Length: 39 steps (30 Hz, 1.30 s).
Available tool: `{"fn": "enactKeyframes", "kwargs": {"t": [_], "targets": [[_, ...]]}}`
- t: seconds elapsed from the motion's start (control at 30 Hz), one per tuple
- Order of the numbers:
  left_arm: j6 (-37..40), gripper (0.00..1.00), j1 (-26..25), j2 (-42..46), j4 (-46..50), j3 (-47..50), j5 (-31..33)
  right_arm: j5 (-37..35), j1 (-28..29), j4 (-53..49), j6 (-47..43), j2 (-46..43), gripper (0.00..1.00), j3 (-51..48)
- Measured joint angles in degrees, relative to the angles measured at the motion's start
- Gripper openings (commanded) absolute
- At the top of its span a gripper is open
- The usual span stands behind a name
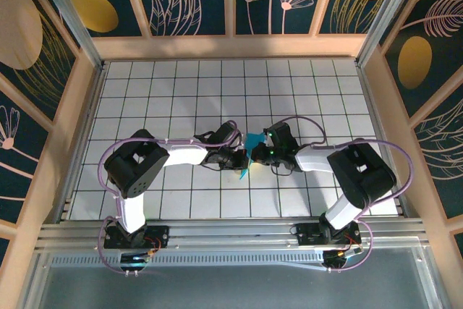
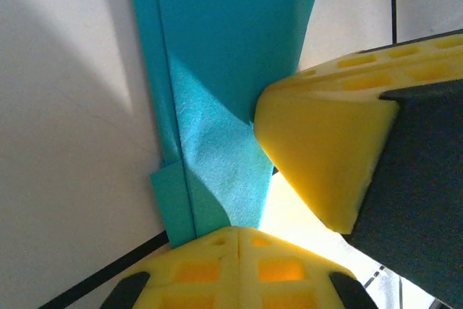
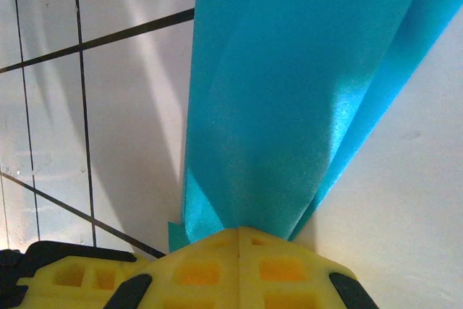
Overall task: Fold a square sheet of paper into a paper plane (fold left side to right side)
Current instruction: Fold the wing for the fifth time at the center of the table.
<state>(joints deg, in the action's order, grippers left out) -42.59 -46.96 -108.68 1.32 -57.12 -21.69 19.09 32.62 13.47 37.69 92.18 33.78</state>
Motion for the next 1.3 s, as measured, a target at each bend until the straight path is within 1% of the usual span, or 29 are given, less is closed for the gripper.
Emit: {"fn": "enactKeyframes", "kwargs": {"t": [0.27,0.6,1.03,1.3], "targets": [[0.59,0.00,-0.04,0.00,0.20,-0.24,1.25,-0.26,-0.11,-0.44,-1.64,0.81,0.00,0.92],[0.63,0.00,-0.11,0.00,0.31,-0.44,2.40,0.09,-5.44,-1.75,-4.24,2.45,0.00,3.15],[1.05,0.00,-0.09,-0.02,-0.07,-0.66,4.26,2.60,-9.31,-4.13,-7.21,5.68,0.00,7.32],[1.05,0.00,-0.07,-0.13,-0.94,-0.72,5.57,6.23,-11.80,-4.98,-8.50,8.17,0.00,9.73]]}}
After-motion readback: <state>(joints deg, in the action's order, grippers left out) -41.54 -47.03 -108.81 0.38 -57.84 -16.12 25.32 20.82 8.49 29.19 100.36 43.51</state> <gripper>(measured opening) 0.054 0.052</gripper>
